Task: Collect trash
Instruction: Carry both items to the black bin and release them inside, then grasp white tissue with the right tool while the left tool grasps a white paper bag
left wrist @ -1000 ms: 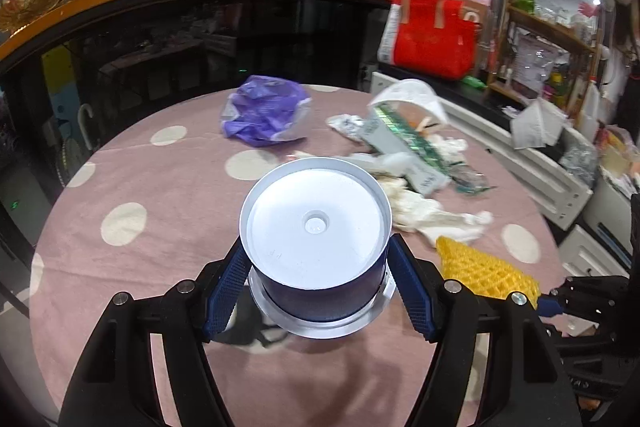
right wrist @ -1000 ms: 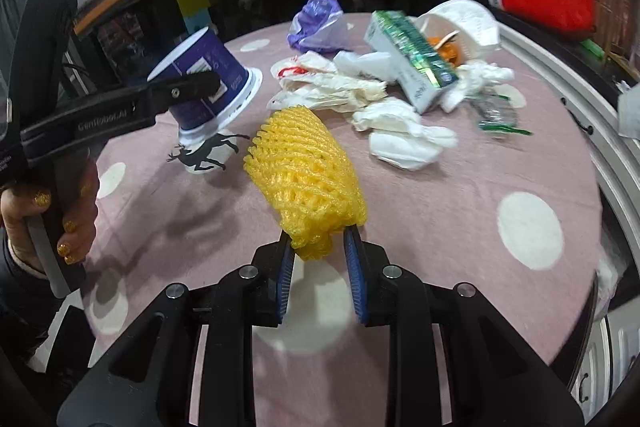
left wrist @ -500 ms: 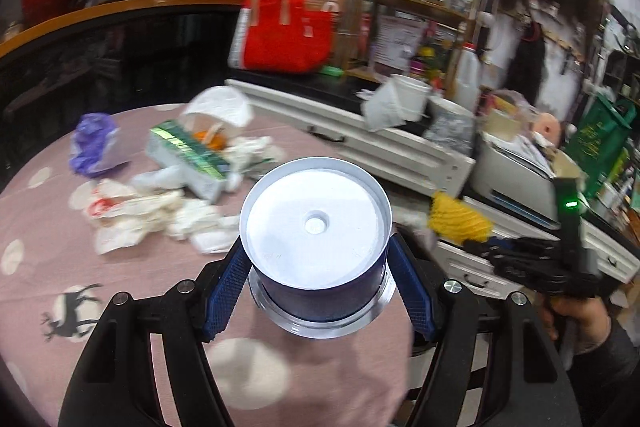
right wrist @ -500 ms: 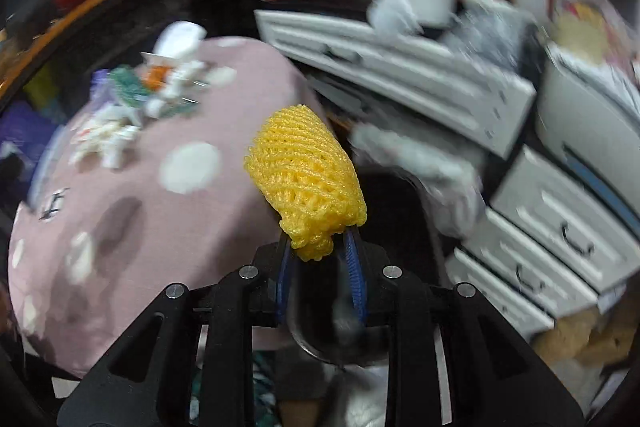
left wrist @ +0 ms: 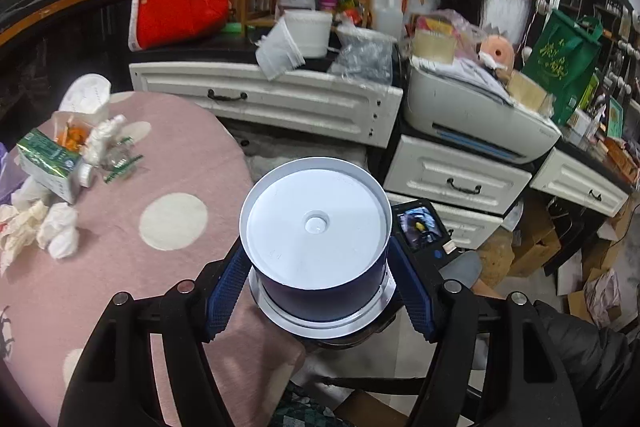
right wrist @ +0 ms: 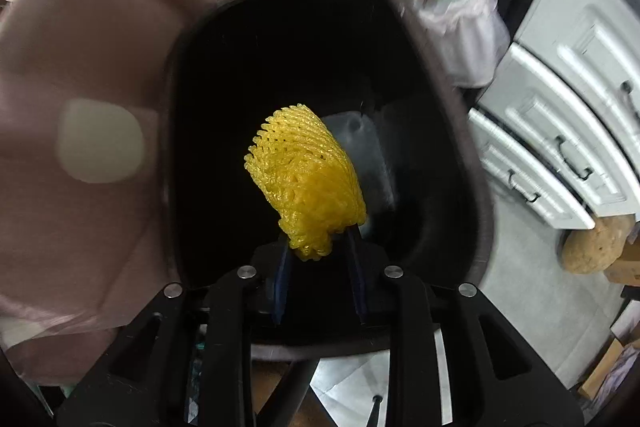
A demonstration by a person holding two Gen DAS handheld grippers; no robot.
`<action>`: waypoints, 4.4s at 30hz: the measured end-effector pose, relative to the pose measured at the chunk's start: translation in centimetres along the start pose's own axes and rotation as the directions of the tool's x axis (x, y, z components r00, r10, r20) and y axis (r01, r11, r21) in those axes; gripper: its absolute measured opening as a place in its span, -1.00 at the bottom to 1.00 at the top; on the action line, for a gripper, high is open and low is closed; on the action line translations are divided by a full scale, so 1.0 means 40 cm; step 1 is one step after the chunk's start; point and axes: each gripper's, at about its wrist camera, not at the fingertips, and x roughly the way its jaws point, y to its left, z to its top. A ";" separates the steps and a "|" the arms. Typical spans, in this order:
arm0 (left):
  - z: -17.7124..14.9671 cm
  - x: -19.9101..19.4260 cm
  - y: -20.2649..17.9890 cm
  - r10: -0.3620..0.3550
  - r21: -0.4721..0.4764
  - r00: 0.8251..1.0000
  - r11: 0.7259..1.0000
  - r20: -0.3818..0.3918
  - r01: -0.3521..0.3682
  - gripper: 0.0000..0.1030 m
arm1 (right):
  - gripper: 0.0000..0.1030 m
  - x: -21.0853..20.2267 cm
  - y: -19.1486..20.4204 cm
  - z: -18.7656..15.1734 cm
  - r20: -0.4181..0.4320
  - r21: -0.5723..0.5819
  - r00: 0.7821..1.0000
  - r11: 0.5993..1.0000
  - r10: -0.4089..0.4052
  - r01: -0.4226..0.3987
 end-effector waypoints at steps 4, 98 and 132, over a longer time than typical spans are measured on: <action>-0.005 0.054 -0.018 -0.004 0.006 0.999 1.000 -0.047 0.004 0.32 | 0.25 0.016 -0.004 -0.018 0.018 0.021 1.000 1.000 0.011 -0.011; -0.094 -0.208 0.652 0.392 -0.014 0.919 0.920 -0.044 -0.393 0.73 | 0.51 -0.372 0.753 0.029 0.287 -0.551 0.907 0.828 0.309 -0.107; -0.101 -0.224 0.659 0.354 -0.114 0.935 0.928 -0.024 -0.354 -0.91 | -0.89 -0.340 0.818 0.033 0.253 -0.600 0.897 0.786 0.362 -0.148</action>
